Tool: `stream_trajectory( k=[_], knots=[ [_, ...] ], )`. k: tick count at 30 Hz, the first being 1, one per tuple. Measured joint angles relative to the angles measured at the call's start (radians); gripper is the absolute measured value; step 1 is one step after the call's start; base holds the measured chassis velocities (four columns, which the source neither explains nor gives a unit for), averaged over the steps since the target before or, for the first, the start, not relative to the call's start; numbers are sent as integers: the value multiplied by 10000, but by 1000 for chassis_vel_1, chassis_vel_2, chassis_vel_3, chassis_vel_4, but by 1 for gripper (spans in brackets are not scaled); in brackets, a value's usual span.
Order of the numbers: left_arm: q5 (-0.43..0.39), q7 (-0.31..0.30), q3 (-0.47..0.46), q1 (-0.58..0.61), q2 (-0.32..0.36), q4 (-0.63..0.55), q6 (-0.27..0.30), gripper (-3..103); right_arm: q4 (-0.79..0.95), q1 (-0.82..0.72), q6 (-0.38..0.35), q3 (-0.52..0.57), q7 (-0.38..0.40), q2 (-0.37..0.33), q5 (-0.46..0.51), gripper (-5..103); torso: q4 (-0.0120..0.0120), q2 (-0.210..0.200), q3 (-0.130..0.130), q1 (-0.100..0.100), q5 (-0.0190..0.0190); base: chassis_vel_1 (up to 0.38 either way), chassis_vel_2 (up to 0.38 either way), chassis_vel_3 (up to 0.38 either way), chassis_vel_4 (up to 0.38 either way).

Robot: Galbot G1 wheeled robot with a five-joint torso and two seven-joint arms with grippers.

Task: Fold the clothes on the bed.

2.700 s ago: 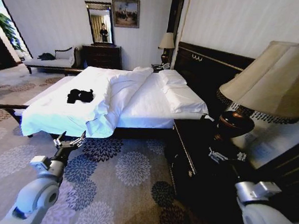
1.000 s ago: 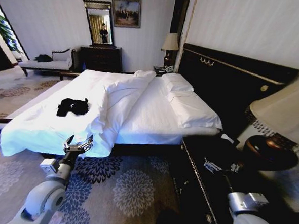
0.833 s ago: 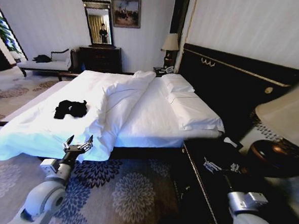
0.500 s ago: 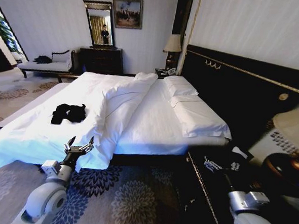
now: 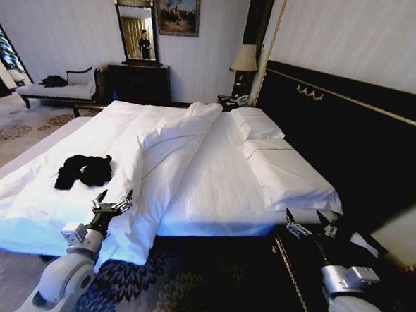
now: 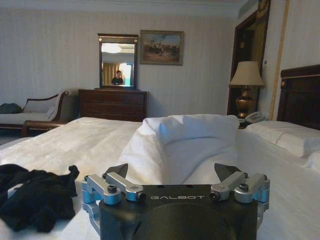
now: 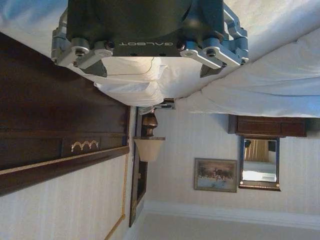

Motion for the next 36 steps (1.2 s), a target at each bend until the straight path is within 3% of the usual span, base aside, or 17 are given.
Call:
stream_trajectory(
  k=[14,36],
  knots=[
    [-55,41,-173,42,-55,5,-15,100,-10,62,-323,-181,460,36,-82,100,-1,0,-2,-6,-1,-91,171,65,-184],
    [-139,68,-287,125,-77,-20,-14,100,9,81,-391,-298,594,100,-308,100,1,1,-1,-1,1,181,294,-177,-295]
  ],
)
